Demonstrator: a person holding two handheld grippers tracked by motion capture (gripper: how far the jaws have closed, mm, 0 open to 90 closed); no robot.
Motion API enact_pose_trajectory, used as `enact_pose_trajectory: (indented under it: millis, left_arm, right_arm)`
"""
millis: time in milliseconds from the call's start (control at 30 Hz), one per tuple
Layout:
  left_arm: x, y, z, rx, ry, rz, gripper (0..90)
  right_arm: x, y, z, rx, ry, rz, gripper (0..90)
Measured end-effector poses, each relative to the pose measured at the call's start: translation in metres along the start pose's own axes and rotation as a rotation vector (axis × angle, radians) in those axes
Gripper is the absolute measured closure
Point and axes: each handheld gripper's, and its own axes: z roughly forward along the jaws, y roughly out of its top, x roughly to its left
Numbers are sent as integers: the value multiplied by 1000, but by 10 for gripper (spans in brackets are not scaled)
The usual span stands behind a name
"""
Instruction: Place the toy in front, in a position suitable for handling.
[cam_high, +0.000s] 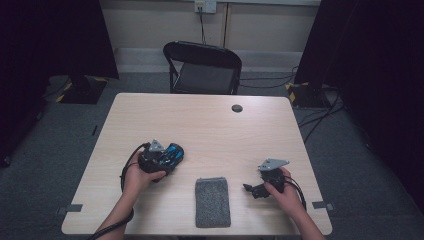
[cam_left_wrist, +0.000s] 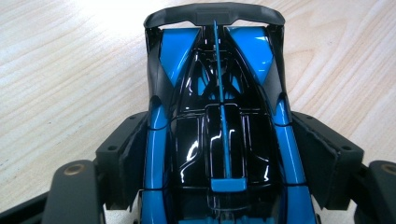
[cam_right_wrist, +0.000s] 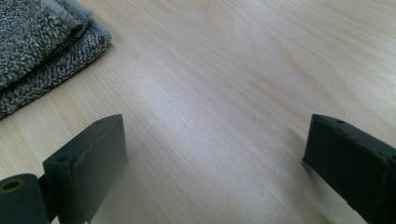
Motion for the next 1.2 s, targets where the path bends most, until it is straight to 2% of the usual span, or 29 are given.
enact_pose_trajectory:
  millis: [100, 333, 433, 867, 1200]
  left_arm:
    - [0, 0, 0, -1, 11, 1, 258]
    - [-2, 0, 0, 0, 18, -27, 259]
    - [-2, 2, 0, 8, 30, -22, 259]
    - [-4, 2, 0, 12, 33, -37, 260]
    - [-5, 4, -1, 39, 35, -47, 260]
  right_arm:
    - [0, 0, 0, 1, 0, 0, 46]
    - [0, 1, 1, 3, 0, 0, 42]
    - [0, 1, 1, 3, 1, 0, 42]
    - [0, 1, 1, 3, 1, 0, 41]
    - [0, 1, 1, 4, 1, -1, 39]
